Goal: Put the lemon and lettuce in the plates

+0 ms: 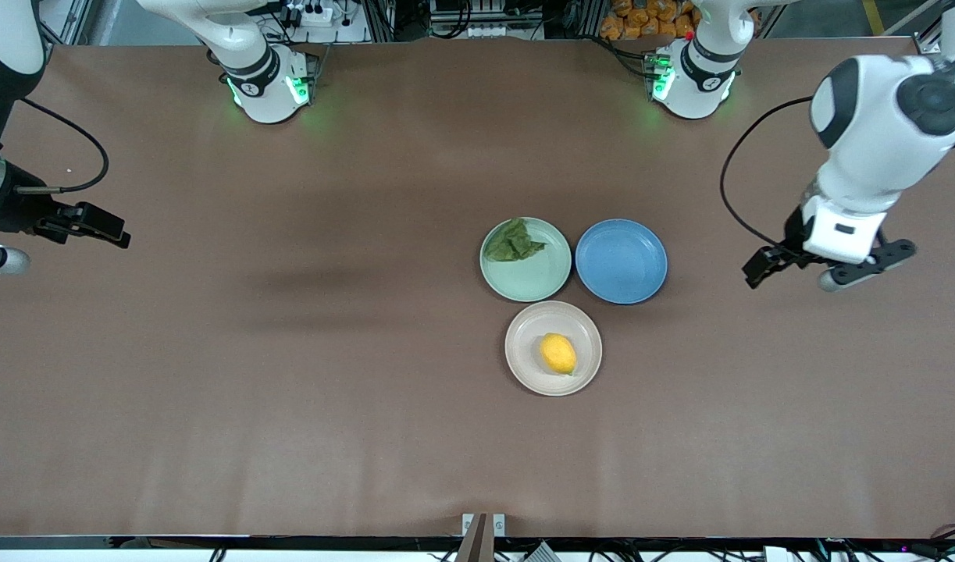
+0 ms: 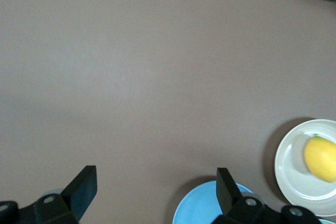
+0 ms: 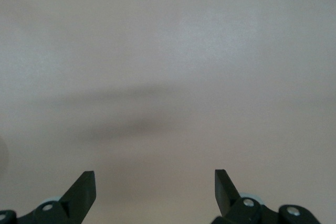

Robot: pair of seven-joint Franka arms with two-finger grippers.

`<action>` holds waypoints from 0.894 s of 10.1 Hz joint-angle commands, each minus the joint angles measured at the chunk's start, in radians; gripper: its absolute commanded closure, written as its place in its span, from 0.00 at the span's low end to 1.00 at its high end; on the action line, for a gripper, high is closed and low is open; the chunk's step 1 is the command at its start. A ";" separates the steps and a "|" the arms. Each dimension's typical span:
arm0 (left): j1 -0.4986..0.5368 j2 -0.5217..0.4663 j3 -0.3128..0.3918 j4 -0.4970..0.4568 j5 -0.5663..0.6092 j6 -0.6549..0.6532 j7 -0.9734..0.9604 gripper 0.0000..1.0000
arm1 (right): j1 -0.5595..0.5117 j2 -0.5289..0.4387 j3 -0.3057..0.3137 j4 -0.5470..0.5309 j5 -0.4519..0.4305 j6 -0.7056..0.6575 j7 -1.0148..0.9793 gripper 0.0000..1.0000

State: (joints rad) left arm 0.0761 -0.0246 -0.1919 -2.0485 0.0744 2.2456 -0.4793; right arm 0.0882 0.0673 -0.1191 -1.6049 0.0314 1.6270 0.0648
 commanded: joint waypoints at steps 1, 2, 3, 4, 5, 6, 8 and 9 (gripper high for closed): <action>0.011 -0.003 -0.017 0.103 -0.027 -0.109 0.082 0.00 | -0.001 -0.015 0.004 -0.013 -0.002 -0.002 -0.011 0.00; 0.010 0.011 -0.027 0.181 -0.025 -0.235 0.093 0.00 | -0.001 -0.015 0.004 -0.013 -0.002 -0.004 -0.011 0.00; 0.011 0.011 -0.037 0.229 -0.024 -0.320 0.131 0.00 | -0.001 -0.015 0.006 -0.013 -0.002 -0.002 -0.011 0.00; 0.016 -0.003 -0.037 0.252 -0.028 -0.358 0.207 0.00 | 0.001 -0.015 0.006 -0.013 -0.002 -0.004 -0.010 0.00; 0.033 -0.020 -0.035 0.275 -0.024 -0.406 0.299 0.00 | 0.013 -0.015 0.007 -0.013 -0.002 -0.015 -0.008 0.00; 0.036 -0.027 -0.032 0.298 -0.021 -0.456 0.385 0.00 | 0.024 -0.015 0.007 -0.013 -0.005 -0.016 -0.003 0.00; 0.046 -0.044 -0.024 0.333 -0.031 -0.513 0.423 0.00 | 0.024 -0.018 0.007 -0.016 -0.008 -0.016 -0.006 0.00; 0.047 -0.040 -0.027 0.373 -0.031 -0.561 0.423 0.00 | 0.024 -0.038 0.007 -0.036 -0.010 -0.016 -0.011 0.00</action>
State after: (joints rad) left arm 0.1123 -0.0603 -0.2139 -1.7233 0.0703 1.7460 -0.0905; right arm 0.1108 0.0668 -0.1122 -1.6081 0.0315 1.6160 0.0647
